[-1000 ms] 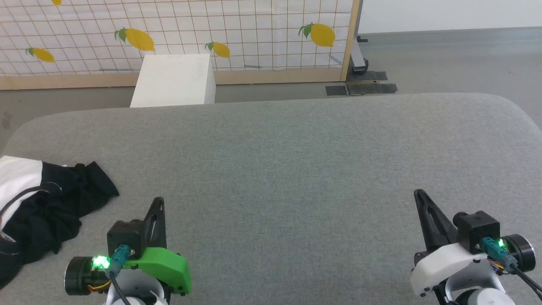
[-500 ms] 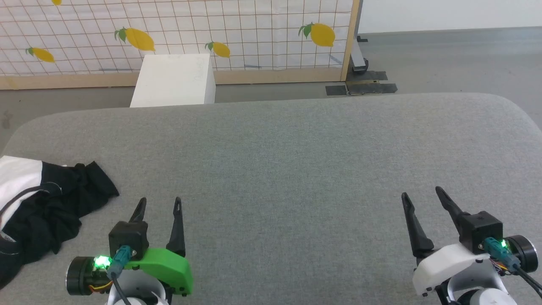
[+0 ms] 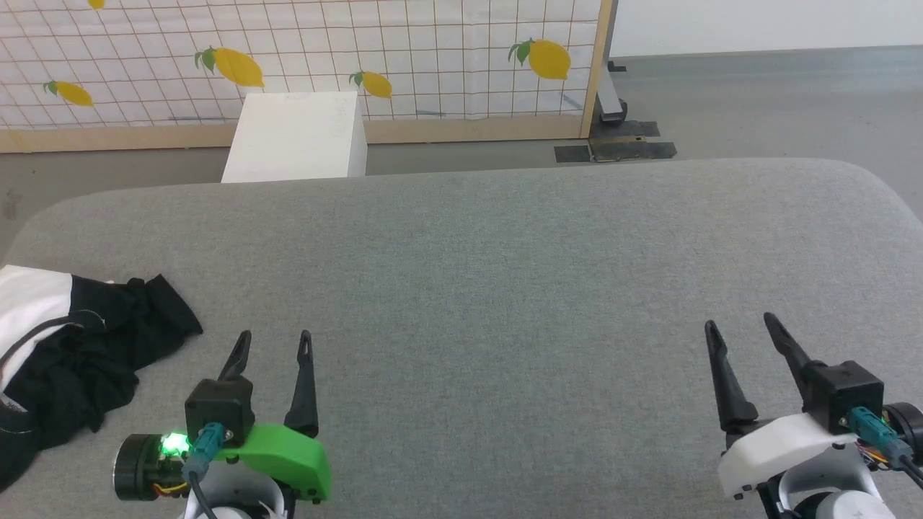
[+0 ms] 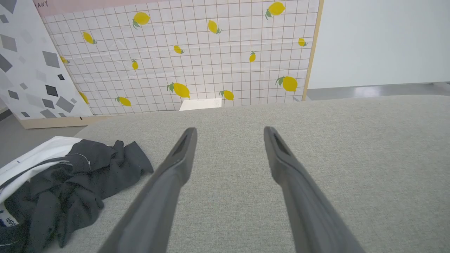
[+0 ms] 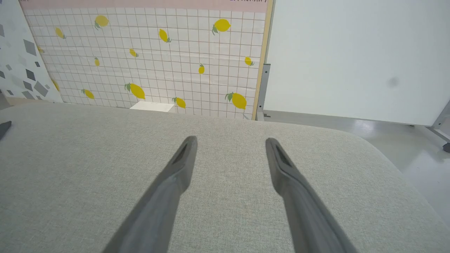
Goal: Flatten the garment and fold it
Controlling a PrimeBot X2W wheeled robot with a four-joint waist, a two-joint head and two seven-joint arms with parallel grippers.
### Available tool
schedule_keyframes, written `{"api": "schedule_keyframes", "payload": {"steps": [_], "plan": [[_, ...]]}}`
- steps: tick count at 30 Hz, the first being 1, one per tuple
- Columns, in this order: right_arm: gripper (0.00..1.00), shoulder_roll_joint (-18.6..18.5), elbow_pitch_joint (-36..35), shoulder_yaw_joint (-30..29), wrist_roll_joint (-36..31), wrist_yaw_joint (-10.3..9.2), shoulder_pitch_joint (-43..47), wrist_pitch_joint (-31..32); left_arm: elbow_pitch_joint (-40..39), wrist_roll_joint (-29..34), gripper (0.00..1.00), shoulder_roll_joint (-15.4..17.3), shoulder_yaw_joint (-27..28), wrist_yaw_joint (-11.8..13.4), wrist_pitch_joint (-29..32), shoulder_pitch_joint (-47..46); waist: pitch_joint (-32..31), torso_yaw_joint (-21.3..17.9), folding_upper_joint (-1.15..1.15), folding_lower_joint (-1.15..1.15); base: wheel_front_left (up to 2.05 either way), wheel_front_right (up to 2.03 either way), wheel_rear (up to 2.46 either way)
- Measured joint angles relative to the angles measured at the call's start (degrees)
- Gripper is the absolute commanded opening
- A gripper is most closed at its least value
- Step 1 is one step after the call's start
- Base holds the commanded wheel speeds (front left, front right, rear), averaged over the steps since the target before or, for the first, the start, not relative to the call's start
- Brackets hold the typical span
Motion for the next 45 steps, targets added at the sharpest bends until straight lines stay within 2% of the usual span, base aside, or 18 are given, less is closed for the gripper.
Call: {"api": "schedule_keyframes", "payload": {"steps": [20,45], "plan": [[1.00,0.0,-1.0,-2.5,0.4,0.00,0.2,-2.2,-1.3,-0.3,1.00,0.0,-1.0,0.1,-2.3,0.8,0.4,2.5,0.00,0.00,0.00,0.00,0.00],[1.00,0.0,-2.3,-2.9,0.1,0.00,1.1,-5.2,-2.9,-0.9,1.00,0.0,-1.9,1.6,-5.2,2.3,1.1,11.7,0.00,0.00,0.00,0.00,0.00]]}}
